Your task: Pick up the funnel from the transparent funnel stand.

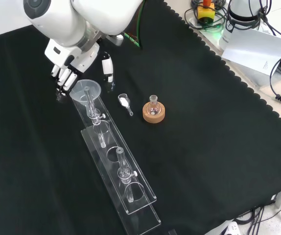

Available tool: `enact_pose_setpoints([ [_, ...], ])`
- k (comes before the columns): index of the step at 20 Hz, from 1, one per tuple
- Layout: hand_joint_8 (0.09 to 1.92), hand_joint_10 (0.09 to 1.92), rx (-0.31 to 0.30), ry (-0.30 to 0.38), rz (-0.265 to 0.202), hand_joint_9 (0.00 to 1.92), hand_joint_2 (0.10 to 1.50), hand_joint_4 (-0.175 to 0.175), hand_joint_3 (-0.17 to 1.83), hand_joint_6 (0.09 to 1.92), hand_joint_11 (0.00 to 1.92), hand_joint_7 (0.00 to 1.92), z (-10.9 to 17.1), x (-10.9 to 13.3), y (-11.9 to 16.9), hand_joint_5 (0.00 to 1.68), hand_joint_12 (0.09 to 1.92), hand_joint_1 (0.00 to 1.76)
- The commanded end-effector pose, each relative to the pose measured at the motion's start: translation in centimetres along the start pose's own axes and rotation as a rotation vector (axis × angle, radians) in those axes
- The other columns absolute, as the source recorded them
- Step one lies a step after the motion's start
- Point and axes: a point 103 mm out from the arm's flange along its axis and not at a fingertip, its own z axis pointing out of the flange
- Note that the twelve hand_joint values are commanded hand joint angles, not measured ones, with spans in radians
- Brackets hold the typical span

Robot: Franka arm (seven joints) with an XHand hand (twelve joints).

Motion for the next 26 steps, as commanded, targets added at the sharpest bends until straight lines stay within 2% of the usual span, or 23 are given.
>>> enact_pose_setpoints([
  [1, 0.69, 0.65, -0.002, -0.008, 0.0, 0.45, 0.76, -0.054, 0.23, 0.09, 0.26, 0.07, 0.0, 0.2, 0.0, 0.15, 1.38, 0.61],
  [12, 0.7, 0.69, -0.039, -0.024, 0.006, 0.4, 0.75, -0.056, 0.26, 0.09, 0.23, 0.06, 0.5, 0.6, 0.6, 0.13, 1.39, 0.63],
  [17, 0.69, 0.63, -0.079, -0.056, 0.019, 0.52, 0.73, -0.058, 0.4, 0.09, 0.28, 0.23, 0.2, 0.6, 0.7, 0.26, 1.36, 0.75],
  [22, 0.72, 0.57, -0.148, -0.098, 0.037, 0.77, 0.7, -0.039, 0.55, 0.09, 0.38, 0.53, -0.5, 0.7, 0.4, 0.52, 1.31, 0.82],
  [24, 0.73, 0.56, -0.188, -0.114, 0.046, 0.86, 0.71, -0.02, 0.57, 0.2, 0.42, 0.63, -0.8, 0.7, 0.2, 0.65, 1.29, 0.84],
  [26, 0.76, 0.55, -0.218, -0.118, 0.054, 0.93, 0.72, 0.003, 0.58, 0.46, 0.46, 0.71, -1.2, 0.5, -0.1, 0.71, 1.28, 0.86],
])
